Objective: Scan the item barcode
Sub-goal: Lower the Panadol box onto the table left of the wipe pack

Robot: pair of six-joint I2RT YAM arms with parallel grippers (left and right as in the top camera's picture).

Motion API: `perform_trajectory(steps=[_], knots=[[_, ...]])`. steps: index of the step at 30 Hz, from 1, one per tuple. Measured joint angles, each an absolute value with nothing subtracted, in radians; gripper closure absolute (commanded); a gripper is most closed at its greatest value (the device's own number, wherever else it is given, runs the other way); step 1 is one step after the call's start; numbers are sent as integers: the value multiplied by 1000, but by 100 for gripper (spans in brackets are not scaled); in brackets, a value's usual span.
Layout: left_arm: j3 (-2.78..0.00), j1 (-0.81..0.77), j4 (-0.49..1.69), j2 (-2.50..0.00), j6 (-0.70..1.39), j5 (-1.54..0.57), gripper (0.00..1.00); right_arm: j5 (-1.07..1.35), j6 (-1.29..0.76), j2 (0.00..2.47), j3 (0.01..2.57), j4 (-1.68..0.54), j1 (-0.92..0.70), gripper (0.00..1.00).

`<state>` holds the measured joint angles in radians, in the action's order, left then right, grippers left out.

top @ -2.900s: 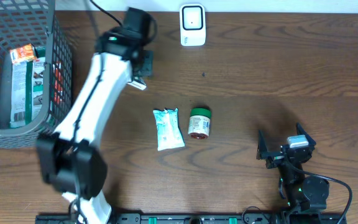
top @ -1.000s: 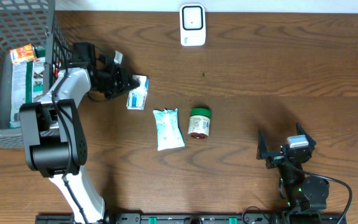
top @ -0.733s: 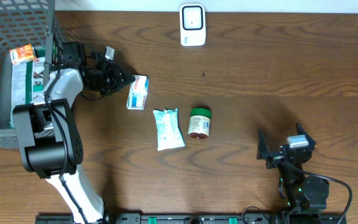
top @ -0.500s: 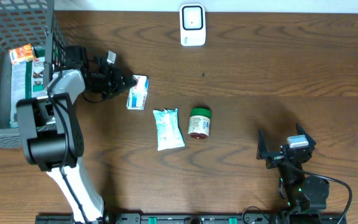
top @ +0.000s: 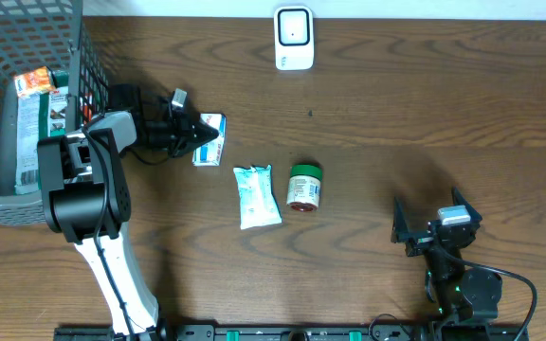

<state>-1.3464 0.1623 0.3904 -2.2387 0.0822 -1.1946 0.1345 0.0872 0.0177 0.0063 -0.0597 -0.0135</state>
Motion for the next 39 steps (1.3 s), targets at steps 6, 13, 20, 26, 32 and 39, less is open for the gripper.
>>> perform_trajectory(steps=[6,13,20,26,32,39], knots=[[-1347,183,370,-2235,77,-1290,92,134,87,18,6,-60,-14,1],[-1343,186,387,-2209,65,-1309,92,134,87,18,7,-60,-14,1],[-1258,185,386,-2197,-5,-1296,92,134,87,18,6,-60,-14,1],[-1187,165,345,-2195,-35,-1272,92,134,87,18,7,-60,-14,1],[-1171,118,327,-2177,-42,-1206,92,134,87,18,6,-60,-14,1],[-1170,90,310,-2177,-22,-1190,92,134,87,18,7,-60,-14,1]])
